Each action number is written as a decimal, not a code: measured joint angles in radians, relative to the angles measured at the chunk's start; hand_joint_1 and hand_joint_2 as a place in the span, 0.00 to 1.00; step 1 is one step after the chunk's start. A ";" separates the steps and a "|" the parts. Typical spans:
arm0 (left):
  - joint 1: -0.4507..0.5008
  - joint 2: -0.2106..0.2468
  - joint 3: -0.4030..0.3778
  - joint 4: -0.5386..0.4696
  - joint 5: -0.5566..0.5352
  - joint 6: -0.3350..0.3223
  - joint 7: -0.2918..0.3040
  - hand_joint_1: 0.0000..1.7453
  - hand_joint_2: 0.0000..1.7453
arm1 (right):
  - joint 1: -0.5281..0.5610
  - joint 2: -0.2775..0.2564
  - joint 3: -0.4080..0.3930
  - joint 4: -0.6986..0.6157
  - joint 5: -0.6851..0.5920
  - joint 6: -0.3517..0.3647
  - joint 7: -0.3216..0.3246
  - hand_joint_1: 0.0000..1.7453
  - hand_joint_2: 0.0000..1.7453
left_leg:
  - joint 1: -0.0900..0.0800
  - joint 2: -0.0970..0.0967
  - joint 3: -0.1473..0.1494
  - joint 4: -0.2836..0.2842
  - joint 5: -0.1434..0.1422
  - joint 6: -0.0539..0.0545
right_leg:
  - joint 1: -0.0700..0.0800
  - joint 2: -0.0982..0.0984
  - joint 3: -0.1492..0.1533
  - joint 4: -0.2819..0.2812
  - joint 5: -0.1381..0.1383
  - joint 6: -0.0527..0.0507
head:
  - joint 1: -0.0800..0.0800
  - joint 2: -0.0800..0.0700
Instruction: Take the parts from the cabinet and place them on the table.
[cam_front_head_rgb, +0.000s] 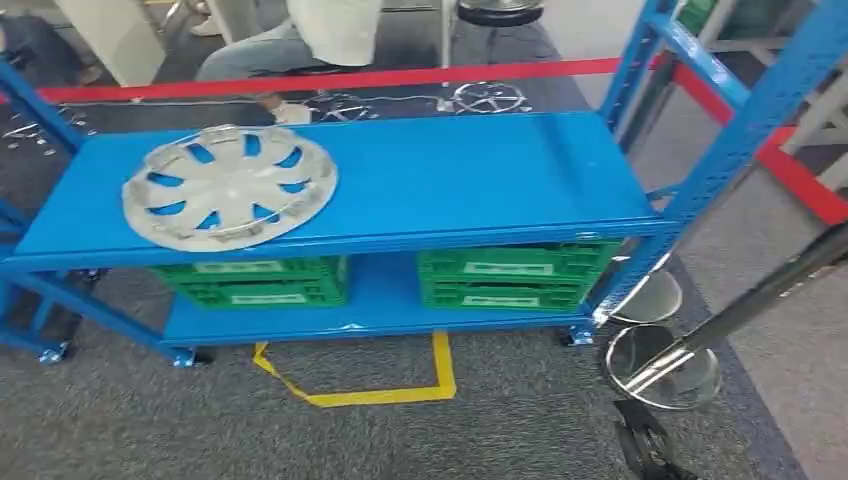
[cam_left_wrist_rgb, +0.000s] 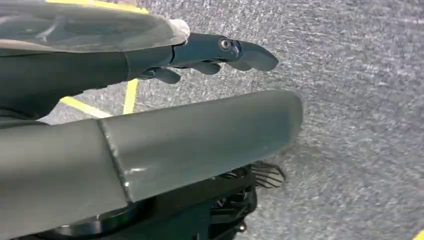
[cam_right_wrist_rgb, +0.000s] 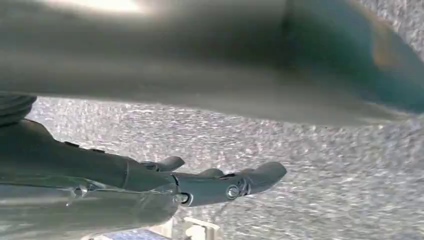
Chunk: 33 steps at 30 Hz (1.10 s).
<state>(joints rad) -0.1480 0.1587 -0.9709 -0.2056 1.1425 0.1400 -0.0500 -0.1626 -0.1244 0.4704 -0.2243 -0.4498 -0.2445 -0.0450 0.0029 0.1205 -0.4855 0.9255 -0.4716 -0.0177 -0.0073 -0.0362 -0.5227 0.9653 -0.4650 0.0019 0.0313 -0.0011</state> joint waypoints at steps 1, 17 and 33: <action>0.000 -0.001 -0.001 0.000 -0.001 0.000 0.000 0.00 0.00 | 0.000 -0.001 0.001 0.000 0.000 -0.001 0.000 0.00 0.00 | 0.005 -0.013 -0.003 0.009 -0.014 -0.007 | -0.005 0.009 0.002 -0.003 0.003 -0.007 | 0.002 0.000; -0.008 -0.006 -0.010 0.000 -0.001 0.000 0.000 0.00 0.00 | 0.004 -0.001 0.006 0.000 -0.007 -0.002 -0.010 0.00 0.00 | -0.001 -0.139 -0.041 -0.002 0.034 0.041 | 0.009 0.072 -0.032 0.047 -0.034 0.004 | -0.030 0.000; -0.004 -0.006 -0.016 0.000 -0.003 -0.004 -0.003 0.00 1.00 | 0.007 -0.001 0.011 0.000 -0.008 0.005 0.053 0.00 1.00 | -0.003 -0.106 -0.035 0.010 0.023 0.034 | -0.008 0.040 0.021 -0.001 -0.018 0.018 | -0.020 0.000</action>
<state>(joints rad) -0.1524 0.1522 -0.9873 -0.2056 1.1391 0.1362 -0.0530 -0.1552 -0.1251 0.4814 -0.2239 -0.4574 -0.2392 0.0080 0.0003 0.0148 -0.5201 0.9358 -0.4482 0.0165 -0.0155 0.0042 -0.5021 0.9641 -0.4834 0.0201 0.0111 -0.0011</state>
